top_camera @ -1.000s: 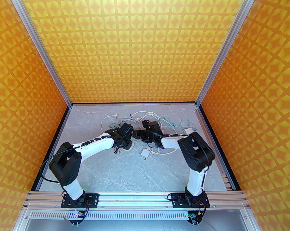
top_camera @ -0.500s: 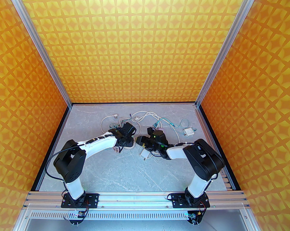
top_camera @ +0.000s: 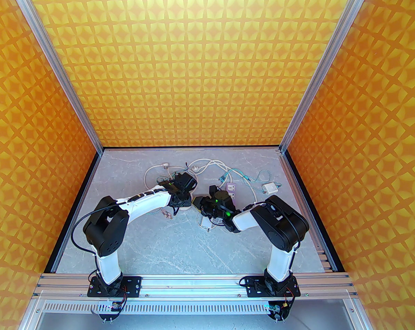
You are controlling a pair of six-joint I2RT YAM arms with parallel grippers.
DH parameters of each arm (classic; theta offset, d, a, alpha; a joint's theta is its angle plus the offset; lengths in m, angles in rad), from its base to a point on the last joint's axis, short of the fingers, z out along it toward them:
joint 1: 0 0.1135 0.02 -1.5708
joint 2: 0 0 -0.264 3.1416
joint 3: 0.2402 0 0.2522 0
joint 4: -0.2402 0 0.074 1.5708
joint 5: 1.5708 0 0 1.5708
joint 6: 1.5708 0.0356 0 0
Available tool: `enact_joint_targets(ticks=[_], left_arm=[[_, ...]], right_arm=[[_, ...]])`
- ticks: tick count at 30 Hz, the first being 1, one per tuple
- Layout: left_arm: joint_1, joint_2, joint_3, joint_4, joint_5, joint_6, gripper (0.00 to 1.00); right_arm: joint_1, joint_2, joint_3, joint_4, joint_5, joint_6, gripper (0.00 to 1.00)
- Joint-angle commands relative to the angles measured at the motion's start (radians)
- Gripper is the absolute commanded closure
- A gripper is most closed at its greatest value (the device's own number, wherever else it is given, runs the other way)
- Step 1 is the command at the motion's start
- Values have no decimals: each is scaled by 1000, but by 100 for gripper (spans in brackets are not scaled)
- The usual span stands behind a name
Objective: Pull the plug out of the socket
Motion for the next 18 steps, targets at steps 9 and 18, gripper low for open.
enact_joint_targets(ticks=[9,18], left_arm=[[-4,52,65,19,23,-22,78],[-3,73,123,-14,22,-14,78]], right_arm=[[22,116,138,-116,-62,12,68],[37,155,214,-298,-54,-42,71]])
